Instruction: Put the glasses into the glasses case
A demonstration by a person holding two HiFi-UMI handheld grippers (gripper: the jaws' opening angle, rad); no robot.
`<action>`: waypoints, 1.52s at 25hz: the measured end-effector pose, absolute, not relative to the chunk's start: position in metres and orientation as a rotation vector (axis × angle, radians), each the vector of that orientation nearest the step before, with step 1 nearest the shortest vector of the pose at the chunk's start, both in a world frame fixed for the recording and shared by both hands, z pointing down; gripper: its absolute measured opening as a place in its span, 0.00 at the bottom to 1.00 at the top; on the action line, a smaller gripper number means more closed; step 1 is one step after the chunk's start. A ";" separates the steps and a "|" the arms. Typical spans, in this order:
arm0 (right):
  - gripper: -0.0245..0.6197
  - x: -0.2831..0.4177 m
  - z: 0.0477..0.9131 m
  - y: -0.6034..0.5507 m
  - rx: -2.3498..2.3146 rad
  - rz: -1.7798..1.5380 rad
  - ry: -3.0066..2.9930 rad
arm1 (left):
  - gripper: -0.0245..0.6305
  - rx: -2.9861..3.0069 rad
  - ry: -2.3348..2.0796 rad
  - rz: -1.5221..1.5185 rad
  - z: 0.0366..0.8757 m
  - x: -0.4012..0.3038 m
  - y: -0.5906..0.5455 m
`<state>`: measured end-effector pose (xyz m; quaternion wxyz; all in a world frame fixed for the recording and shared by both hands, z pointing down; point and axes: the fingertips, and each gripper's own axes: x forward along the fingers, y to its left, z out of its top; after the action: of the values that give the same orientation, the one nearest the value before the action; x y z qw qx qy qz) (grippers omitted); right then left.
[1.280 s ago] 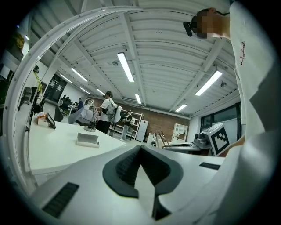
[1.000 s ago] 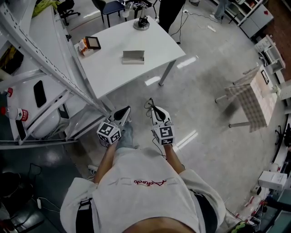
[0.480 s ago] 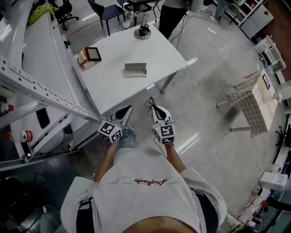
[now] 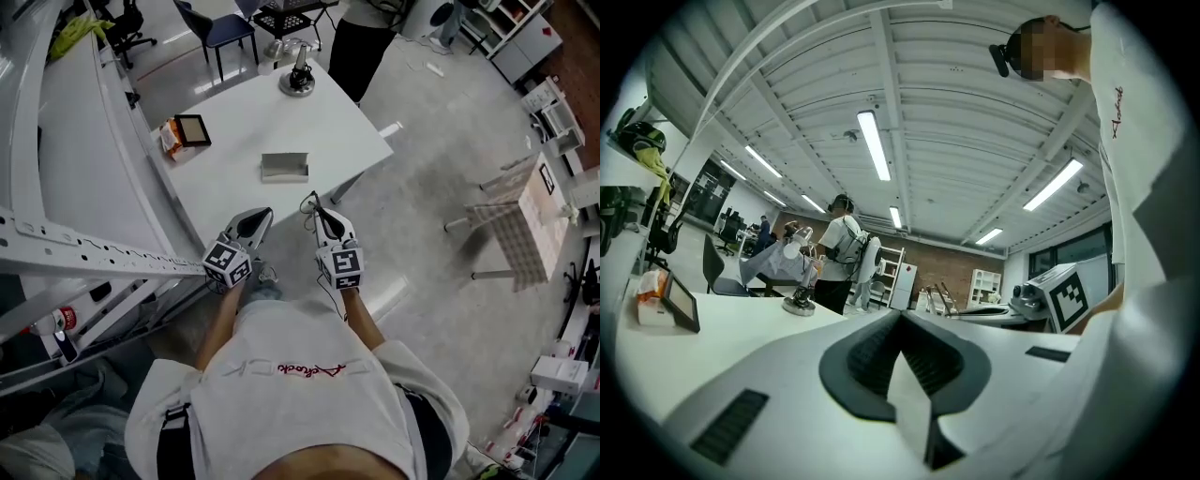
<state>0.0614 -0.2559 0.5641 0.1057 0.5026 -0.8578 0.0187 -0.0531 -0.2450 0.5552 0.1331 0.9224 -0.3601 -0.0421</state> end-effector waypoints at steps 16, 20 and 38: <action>0.07 0.028 0.568 -0.340 1.509 0.060 -2.526 | 0.06 2.672 -1.019 -0.101 0.567 -0.083 -0.317; 0.07 0.024 0.571 -0.347 1.505 0.070 -2.520 | 0.06 2.658 -1.031 -0.086 0.571 -0.091 -0.325; 0.07 0.035 0.591 -0.399 1.418 0.151 -2.541 | 0.06 2.587 -1.114 -0.057 0.582 -0.085 -0.372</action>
<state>0.0348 -0.3986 0.5910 0.1138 0.4835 -0.8664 0.0514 -0.0847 -0.3719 0.5817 0.1615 0.9063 -0.3902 -0.0198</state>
